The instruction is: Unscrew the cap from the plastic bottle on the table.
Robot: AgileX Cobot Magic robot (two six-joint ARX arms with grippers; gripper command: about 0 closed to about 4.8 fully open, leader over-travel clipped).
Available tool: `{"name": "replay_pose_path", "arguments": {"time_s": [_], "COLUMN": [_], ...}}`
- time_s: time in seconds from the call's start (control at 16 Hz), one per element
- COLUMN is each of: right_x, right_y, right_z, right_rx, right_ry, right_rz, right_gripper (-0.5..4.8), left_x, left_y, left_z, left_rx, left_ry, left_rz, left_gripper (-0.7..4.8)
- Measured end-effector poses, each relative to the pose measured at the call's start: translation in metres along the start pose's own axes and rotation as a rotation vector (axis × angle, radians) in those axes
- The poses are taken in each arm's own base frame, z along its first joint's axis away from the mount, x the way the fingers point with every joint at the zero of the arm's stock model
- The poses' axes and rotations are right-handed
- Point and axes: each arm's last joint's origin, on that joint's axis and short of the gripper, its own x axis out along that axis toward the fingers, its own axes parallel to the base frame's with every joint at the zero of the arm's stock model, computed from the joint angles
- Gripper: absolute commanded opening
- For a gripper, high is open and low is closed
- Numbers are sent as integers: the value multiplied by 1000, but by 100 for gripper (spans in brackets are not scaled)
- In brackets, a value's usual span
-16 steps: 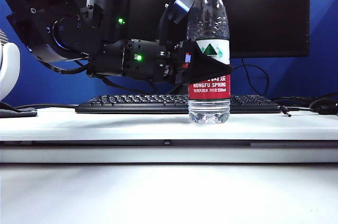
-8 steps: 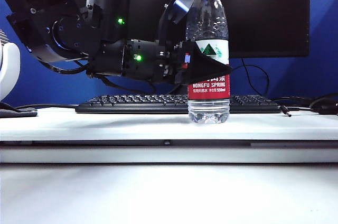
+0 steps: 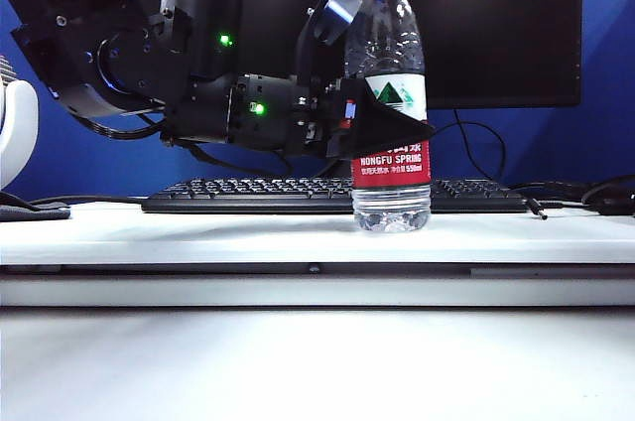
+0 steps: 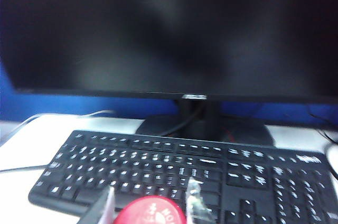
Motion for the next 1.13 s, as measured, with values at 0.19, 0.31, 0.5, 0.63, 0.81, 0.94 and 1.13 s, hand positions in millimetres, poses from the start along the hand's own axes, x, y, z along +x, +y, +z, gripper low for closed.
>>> {"name": "replay_pose_path", "arguments": {"time_s": [0.19,0.31,0.5,0.63,0.81,0.94,1.13], "right_x": [3,4,10,16,27,29,30], "right_y": [-7,-13,-38,-56,-86,-102,-112], "right_z": [3,5,13,17,20,22,22], "right_rx": [-35,-56,-80,-79,-77,-80,-101], "right_ry": [35,53,95,122,158,172,169], "right_rz": [100,132,266,378,591,728,815], "right_gripper": [74,74,74,74,71,71,53], "left_x": [-1,-1,-1,0,0,0,1], "left_y": [1,1,1,0,0,0,-1], "left_z": [0,0,0,-1,-1,-1,0], "left_rx": [-4,-5,-7,-8,-5,2,5], "left_ry": [0,-1,1,3,5,4,3], "left_rz": [4,4,6,10,10,4,-2], "left_gripper": [327,327,327,327,327,327,327]}}
